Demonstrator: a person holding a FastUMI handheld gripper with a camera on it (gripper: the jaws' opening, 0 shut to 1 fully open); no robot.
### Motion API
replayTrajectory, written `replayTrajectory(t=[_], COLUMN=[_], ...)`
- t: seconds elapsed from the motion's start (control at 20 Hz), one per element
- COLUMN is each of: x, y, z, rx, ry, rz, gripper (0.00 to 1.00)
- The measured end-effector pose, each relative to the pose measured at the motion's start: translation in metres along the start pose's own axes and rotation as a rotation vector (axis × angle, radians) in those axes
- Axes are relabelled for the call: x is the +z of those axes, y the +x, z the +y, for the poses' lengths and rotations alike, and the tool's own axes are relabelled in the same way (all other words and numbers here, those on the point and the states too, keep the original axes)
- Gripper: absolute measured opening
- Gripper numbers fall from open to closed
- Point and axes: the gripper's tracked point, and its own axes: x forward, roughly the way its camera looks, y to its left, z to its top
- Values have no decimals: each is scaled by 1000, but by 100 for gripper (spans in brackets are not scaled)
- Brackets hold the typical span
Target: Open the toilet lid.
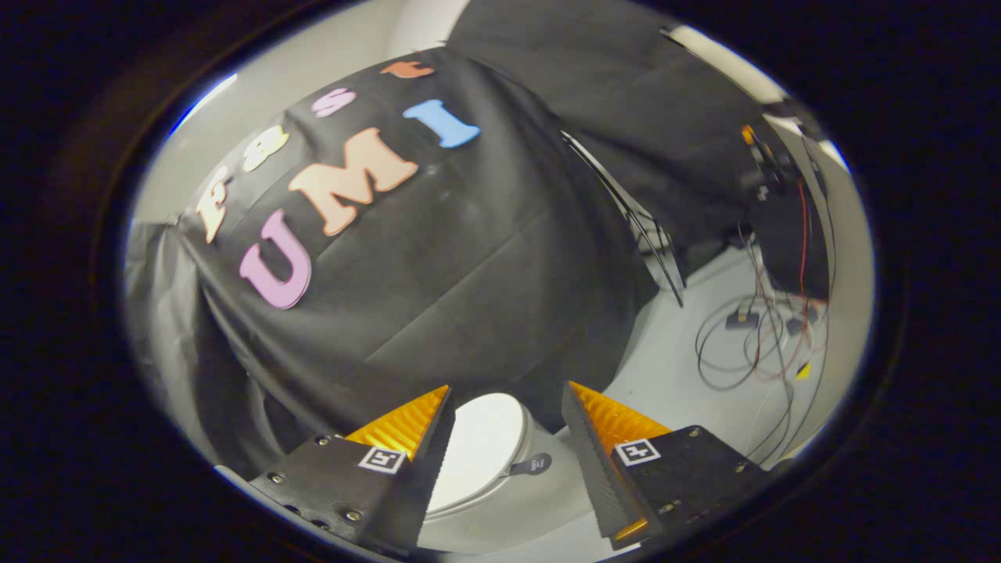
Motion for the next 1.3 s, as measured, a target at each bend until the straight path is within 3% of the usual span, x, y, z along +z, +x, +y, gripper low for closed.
replayTrajectory(t=[0.3,0.5,0.9,1.15,1.25,1.3], x=[-68,-114,-165,-184,-196,-201], y=[51,79,110,127,128,130], z=[-26,-49,-73,-72,-74,-73], rx=[-45,-110,-187,-190,-209,-211], ry=[243,367,501,539,534,529], rz=[56,81,136,186,212,226], gripper=[82,74,74,73,51,51])
